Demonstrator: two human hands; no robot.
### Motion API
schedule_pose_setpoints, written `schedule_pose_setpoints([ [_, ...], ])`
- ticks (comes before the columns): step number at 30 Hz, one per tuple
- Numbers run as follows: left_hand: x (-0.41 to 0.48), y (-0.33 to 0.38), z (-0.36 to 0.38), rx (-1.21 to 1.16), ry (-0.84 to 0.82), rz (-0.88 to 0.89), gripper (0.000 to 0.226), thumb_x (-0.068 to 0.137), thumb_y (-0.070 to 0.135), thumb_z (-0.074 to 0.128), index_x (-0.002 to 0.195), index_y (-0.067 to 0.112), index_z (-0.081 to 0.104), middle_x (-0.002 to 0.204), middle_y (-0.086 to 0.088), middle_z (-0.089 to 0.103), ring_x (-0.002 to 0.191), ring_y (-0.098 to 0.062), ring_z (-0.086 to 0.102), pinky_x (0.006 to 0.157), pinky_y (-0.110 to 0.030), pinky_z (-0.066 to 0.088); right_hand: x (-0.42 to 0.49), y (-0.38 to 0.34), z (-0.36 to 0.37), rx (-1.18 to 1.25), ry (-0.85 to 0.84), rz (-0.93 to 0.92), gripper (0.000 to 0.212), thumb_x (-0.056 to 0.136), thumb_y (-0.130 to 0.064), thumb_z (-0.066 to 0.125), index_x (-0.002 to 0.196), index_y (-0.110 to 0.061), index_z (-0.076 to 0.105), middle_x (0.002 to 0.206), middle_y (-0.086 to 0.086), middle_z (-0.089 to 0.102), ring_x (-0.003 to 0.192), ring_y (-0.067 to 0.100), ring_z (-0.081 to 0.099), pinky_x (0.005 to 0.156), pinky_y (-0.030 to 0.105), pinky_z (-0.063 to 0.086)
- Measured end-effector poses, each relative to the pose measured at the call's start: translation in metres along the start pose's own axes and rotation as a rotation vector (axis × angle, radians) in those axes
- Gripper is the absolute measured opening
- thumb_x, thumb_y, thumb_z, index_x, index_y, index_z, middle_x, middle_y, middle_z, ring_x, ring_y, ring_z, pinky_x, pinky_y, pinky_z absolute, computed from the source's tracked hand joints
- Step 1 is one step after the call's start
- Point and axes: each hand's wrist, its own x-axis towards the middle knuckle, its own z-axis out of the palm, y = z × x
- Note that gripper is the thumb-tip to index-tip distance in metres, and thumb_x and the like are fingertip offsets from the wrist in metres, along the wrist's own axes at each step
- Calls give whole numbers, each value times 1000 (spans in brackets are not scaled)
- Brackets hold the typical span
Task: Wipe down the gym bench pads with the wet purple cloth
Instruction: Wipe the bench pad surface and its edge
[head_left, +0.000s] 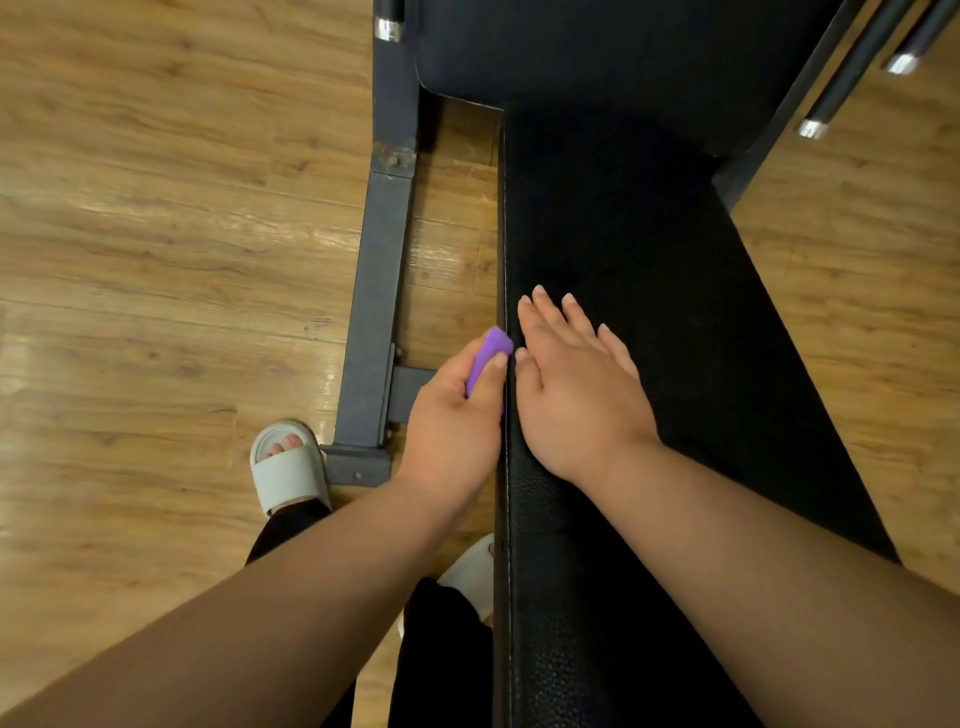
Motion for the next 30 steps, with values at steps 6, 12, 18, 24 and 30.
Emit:
schedule_pose_setpoints([
  [6,33,12,11,-32,47,-54,35,99,28,52,133,23,56,125,6,64,117,-8,58,107,-36,44,-1,0,-1,-9,-5,-4,52,104,-30,20,154,-27,6,162,-12,-1,148,7,-8,120,32,-4],
  [12,3,-1,4,-10,38,5,36,99,26,52,135,22,56,127,7,63,118,-6,57,108,-35,43,-1,-1,-2,-6,-16,1,52,104,-30,18,155,-27,6,162,-11,-2,148,7,-9,121,34,-3],
  [18,29,13,11,13,73,-46,37,101,30,49,136,22,54,125,5,62,116,-10,57,105,-36,45,0,0,0,-23,-2,-12,51,105,-31,19,154,-27,6,162,-11,-1,148,9,-8,121,35,-3],
  [24,15,11,10,-12,61,-6,35,101,25,50,136,24,54,129,11,60,117,-1,55,106,-26,42,2,1,0,-5,-1,-10,51,104,-32,18,154,-28,7,162,-12,-1,148,7,-8,121,35,-3],
  [30,19,7,6,14,22,-22,36,100,28,50,136,24,54,127,9,62,116,-2,56,106,-30,43,1,-2,-2,-17,-1,14,52,104,-31,19,154,-28,7,162,-12,0,148,7,-7,121,34,-3],
])
